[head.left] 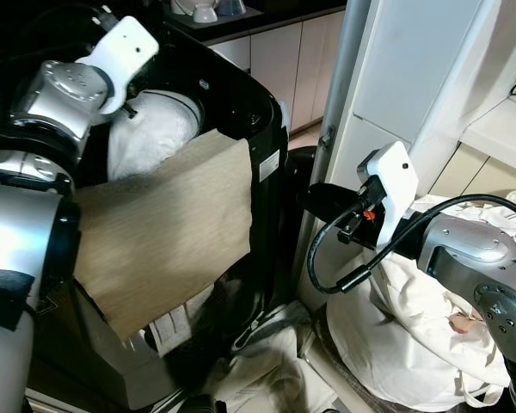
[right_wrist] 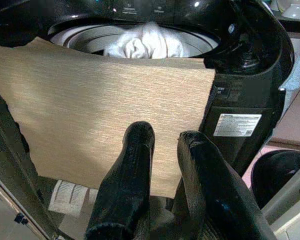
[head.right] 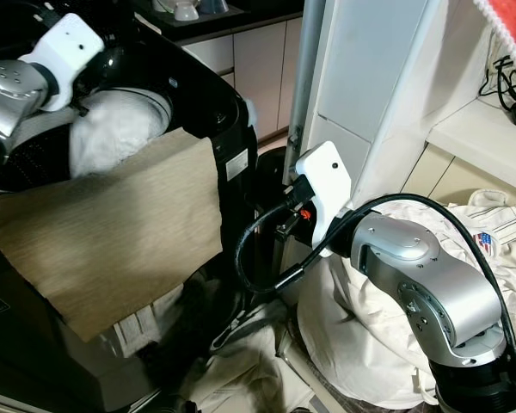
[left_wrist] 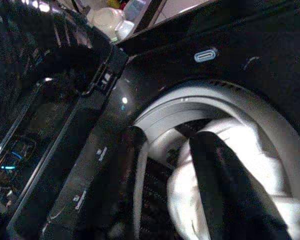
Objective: Clothes washing
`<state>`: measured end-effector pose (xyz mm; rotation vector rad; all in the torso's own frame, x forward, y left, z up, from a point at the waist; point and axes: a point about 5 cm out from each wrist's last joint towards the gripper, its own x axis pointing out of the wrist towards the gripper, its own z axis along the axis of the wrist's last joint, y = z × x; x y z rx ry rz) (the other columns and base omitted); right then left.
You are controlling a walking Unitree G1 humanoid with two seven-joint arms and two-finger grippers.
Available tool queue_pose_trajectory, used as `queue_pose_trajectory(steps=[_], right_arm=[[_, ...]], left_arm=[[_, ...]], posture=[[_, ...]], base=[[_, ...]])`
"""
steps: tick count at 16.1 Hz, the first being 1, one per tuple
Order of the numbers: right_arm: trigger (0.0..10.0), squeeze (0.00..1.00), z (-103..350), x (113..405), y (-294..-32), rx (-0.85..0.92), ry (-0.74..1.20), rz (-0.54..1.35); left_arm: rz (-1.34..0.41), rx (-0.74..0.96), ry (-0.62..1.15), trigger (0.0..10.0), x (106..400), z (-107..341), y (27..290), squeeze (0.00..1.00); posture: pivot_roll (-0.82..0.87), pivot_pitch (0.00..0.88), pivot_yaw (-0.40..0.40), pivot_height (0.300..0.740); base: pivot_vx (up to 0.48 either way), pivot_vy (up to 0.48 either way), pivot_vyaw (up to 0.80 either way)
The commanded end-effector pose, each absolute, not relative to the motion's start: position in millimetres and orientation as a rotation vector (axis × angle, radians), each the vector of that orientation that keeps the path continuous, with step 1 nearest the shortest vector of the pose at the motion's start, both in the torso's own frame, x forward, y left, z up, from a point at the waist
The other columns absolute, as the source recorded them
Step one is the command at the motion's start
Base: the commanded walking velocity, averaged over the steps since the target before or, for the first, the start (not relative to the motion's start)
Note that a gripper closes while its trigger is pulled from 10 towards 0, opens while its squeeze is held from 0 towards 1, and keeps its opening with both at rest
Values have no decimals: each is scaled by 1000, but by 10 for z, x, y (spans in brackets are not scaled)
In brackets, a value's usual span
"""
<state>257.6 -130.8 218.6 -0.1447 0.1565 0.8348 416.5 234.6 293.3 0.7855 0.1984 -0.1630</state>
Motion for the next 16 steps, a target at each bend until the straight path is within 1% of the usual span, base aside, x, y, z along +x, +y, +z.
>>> queue_pose_trajectory(steps=[1,4,5,6,7,8,9,10,11,12,13,14,15,16], right_arm=[[10000,0,2184,2565,-1302,-160,163,837],[10000,0,2182,2592,-1315,-146,163,799],[10000,0,2167,2655,-1354,-139,162,703],[10000,0,2171,2751,-1404,-147,127,576],[10000,0,2194,2811,-1440,-127,85,481],[10000,0,2235,2840,-1466,-72,43,421],[10000,0,2295,2856,-1501,-60,-11,359],[10000,0,2357,2918,-1569,-145,-64,247],[10000,0,2359,2927,-1574,-150,-67,237],[10000,0,2353,2936,-1569,-139,-71,218],[10000,0,2346,2935,-1566,-130,-73,205],[10000,0,2323,2927,-1542,-94,-67,208],[10000,0,2283,2907,-1504,-55,-42,228],[10000,0,2246,2877,-1474,-56,-32,235]], left_arm=[[-144,794,177,10000,4159,3071,2368,1000],[-77,769,130,10000,4158,3125,2409,1000],[-58,544,78,10000,4173,3146,2370,1000],[-86,321,45,10000,4199,3125,2266,757],[-102,143,12,10000,4225,3096,2152,16],[-123,-16,16,10000,4250,3043,2023,0],[-224,-186,11,10000,4260,3025,1864,0],[-455,-429,-30,10000,4230,3040,1646,0],[-461,-395,-45,10000,4224,3007,1616,0],[-450,-254,-85,10000,4178,2898,1555,0],[-445,-191,-96,10000,4136,2838,1519,0],[-388,-197,-52,10000,4071,2716,1487,0],[-319,-219,52,10000,3999,2597,1485,0],[-254,-175,56,10000,3887,2586,1503,0]], posture=[[-77,0,56,740],[-78,0,60,740],[-83,0,65,740],[-85,0,68,740],[-85,0,68,740],[-80,0,61,740],[-80,0,60,740],[-78,0,53,740],[-78,0,53,740],[-80,0,48,740],[-78,0,47,740],[-76,0,43,740],[-78,0,41,740],[-75,0,34,740]], base=[[0,0,0],[0,0,0],[0,0,0],[0,0,0],[0,0,0],[0,0,0],[0,0,0],[0,0,0],[0,0,0],[0,0,0],[0,0,0],[0,0,0],[0,0,0],[0,0,0]])
